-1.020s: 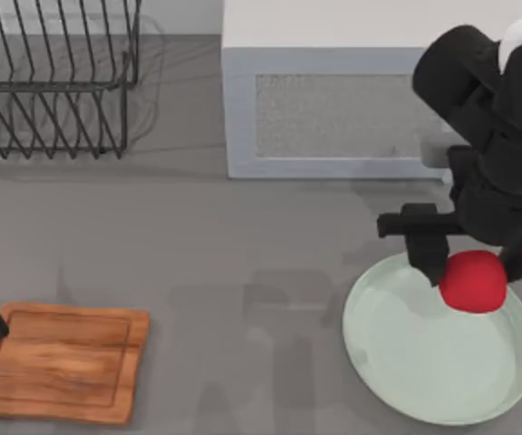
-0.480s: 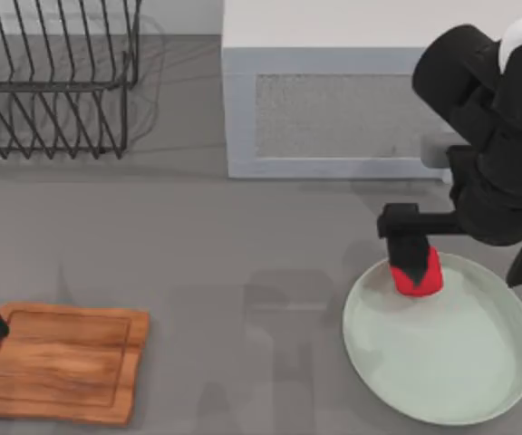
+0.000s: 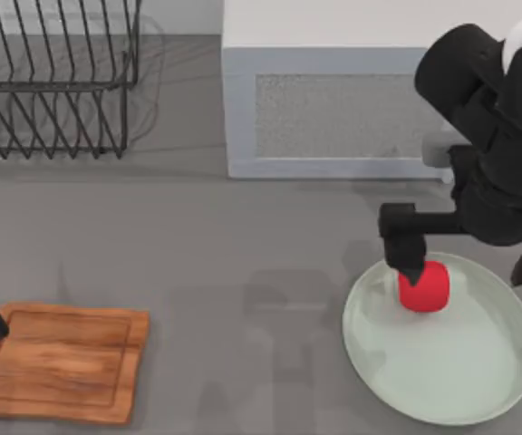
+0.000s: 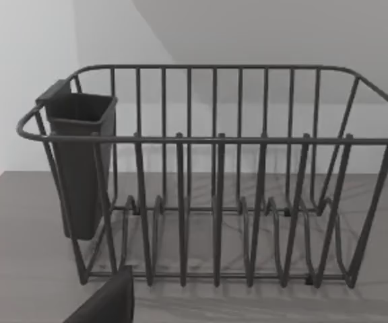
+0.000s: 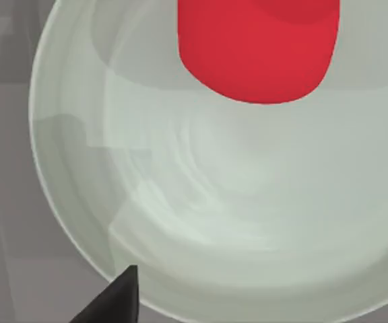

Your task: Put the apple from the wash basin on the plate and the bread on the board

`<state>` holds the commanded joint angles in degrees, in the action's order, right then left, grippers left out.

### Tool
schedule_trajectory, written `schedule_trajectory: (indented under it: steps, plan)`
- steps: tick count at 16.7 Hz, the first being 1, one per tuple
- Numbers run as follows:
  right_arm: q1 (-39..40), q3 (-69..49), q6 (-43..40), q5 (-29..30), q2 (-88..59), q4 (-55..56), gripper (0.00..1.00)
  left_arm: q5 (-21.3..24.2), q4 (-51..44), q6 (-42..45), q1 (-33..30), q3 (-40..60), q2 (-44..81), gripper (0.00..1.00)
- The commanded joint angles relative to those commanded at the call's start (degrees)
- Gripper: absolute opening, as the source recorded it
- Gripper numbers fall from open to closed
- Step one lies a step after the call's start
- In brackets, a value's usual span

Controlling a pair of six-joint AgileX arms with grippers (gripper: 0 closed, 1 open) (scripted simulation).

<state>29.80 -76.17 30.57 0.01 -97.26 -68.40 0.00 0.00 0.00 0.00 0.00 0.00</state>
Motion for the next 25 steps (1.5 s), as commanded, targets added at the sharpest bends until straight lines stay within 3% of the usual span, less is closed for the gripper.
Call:
schedule_trajectory:
  steps: [6, 19, 25]
  plan:
    - [-4.7, 11.97, -4.82, 0.0, 15.04, 10.81, 1.0, 0.0, 0.0, 0.0, 0.0, 0.0, 0.0, 1.0]
    - [-24.88, 64.18, -25.51, -0.01, 84.36, 57.19, 1.0, 0.0, 0.0, 0.0, 0.0, 0.0, 0.0, 1.0]
    - [-29.79, 76.14, -30.55, -0.01, 97.23, 68.37, 1.0, 0.0, 0.0, 0.0, 0.0, 0.0, 0.0, 1.0]
